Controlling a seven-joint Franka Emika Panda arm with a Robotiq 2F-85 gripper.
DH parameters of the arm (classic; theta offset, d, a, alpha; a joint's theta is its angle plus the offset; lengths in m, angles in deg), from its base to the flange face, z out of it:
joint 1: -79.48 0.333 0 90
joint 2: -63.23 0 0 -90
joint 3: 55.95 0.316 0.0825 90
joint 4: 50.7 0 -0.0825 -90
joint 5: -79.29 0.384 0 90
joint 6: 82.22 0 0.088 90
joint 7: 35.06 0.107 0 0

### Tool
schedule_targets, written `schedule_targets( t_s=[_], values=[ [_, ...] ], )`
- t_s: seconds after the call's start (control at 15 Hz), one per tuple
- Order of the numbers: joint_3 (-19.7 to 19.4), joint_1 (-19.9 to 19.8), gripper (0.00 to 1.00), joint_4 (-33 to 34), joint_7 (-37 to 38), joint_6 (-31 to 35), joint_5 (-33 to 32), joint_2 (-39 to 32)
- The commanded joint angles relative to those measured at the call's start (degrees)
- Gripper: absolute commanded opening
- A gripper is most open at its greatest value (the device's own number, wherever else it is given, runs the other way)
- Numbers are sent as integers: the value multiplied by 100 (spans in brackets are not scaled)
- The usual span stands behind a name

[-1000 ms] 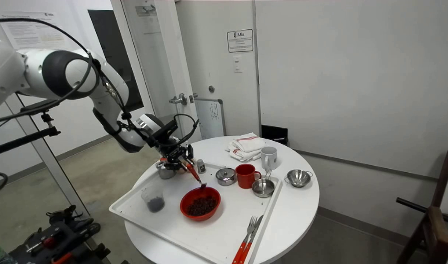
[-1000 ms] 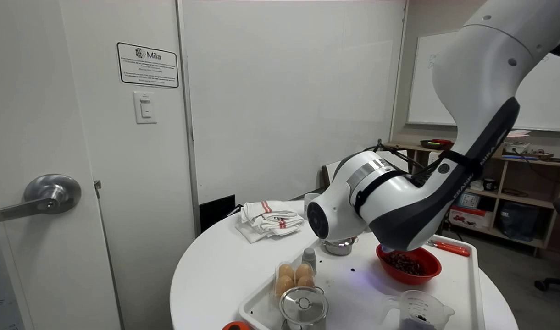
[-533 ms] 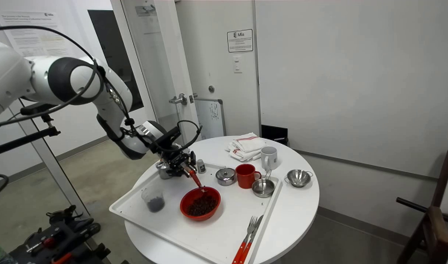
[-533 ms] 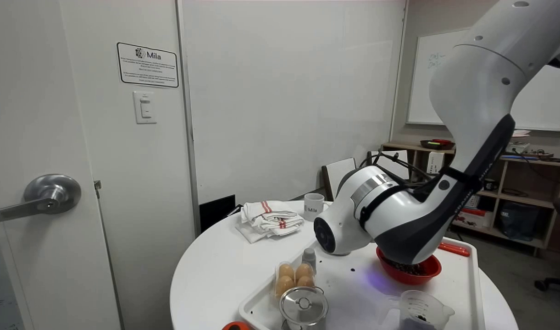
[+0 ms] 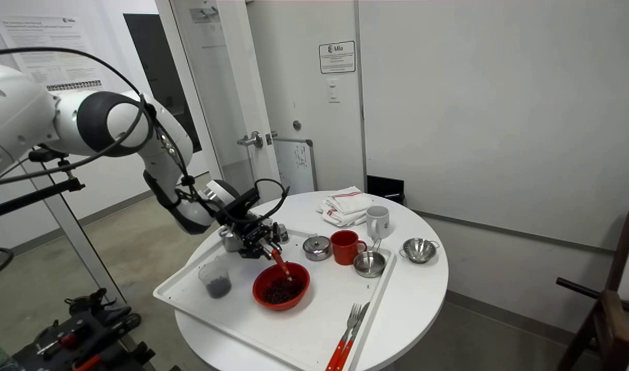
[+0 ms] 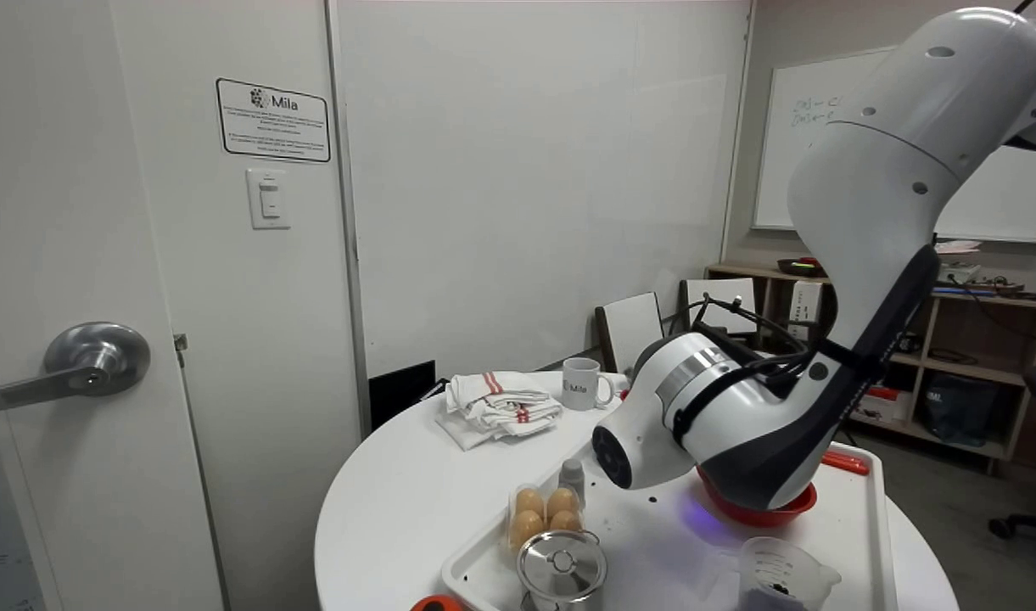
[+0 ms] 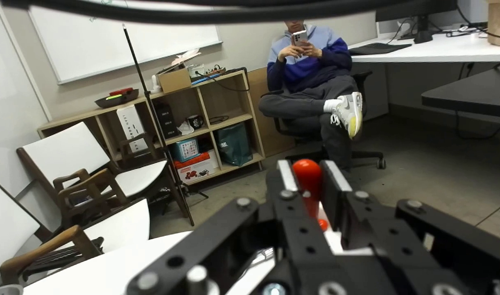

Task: Use the spoon to stir the contents of the red bowl

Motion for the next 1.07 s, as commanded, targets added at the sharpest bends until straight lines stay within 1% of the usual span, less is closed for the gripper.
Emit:
schedule_targets(
  t_s=[0.0, 0.2, 0.53, 0.8, 1.0],
  values=[
    [-36, -71, 5, 193, -26, -112, -25, -255],
    [34, -106, 5, 52, 90, -29, 18, -142],
    [267, -5, 5, -232, 476, 179, 31, 441],
    [312, 162, 5, -114, 492, 218, -82, 720],
    [304, 194, 5, -116, 478, 271, -63, 828]
  ],
)
